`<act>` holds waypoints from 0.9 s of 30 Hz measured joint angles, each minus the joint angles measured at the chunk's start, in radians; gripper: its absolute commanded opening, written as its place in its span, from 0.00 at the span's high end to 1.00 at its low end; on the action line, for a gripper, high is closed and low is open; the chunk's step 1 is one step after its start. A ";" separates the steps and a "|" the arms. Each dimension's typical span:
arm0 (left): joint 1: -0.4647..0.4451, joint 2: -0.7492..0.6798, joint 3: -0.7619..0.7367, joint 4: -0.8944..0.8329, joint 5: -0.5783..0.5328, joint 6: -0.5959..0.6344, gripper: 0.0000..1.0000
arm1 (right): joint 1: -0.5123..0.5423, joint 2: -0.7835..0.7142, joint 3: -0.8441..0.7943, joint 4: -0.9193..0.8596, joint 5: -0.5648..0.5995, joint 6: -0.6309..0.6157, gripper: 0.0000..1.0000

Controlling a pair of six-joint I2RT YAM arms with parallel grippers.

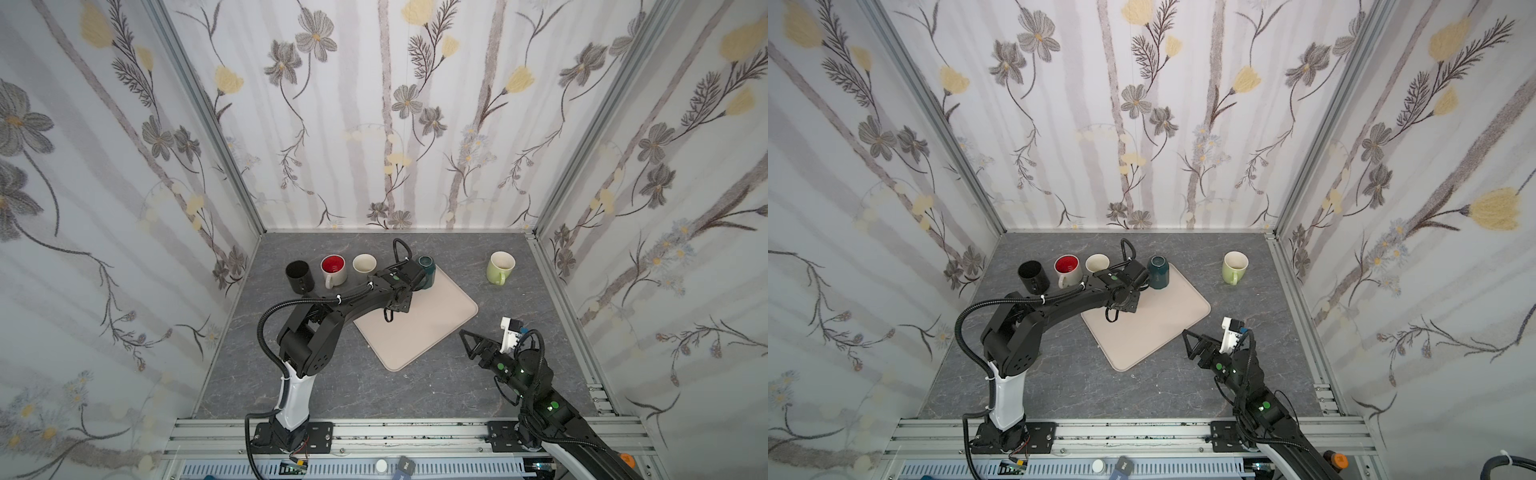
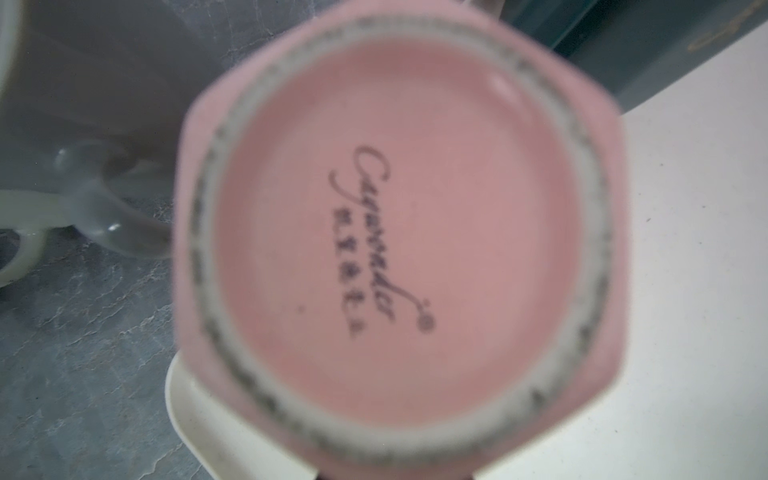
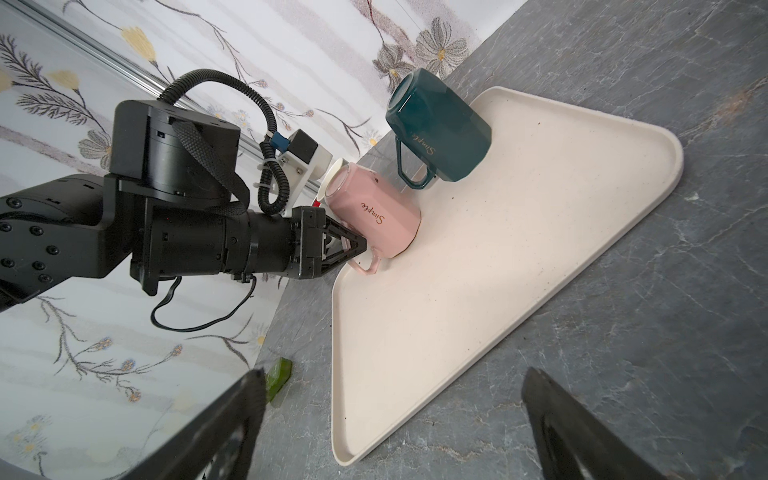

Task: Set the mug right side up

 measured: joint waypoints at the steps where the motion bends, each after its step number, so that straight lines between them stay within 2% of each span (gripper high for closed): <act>1: -0.002 -0.002 0.002 -0.003 0.000 0.004 1.00 | -0.001 0.001 0.000 0.000 -0.002 0.000 0.04; 8: -0.011 -0.061 0.003 -0.003 0.040 0.006 1.00 | -0.002 0.026 0.000 0.014 -0.019 0.001 0.04; 15: -0.019 -0.163 0.019 0.045 0.158 0.003 1.00 | -0.002 0.084 0.007 0.061 -0.044 0.004 0.04; 27: -0.020 -0.423 -0.122 0.264 0.346 -0.049 1.00 | -0.002 0.116 0.038 0.137 -0.072 0.004 0.04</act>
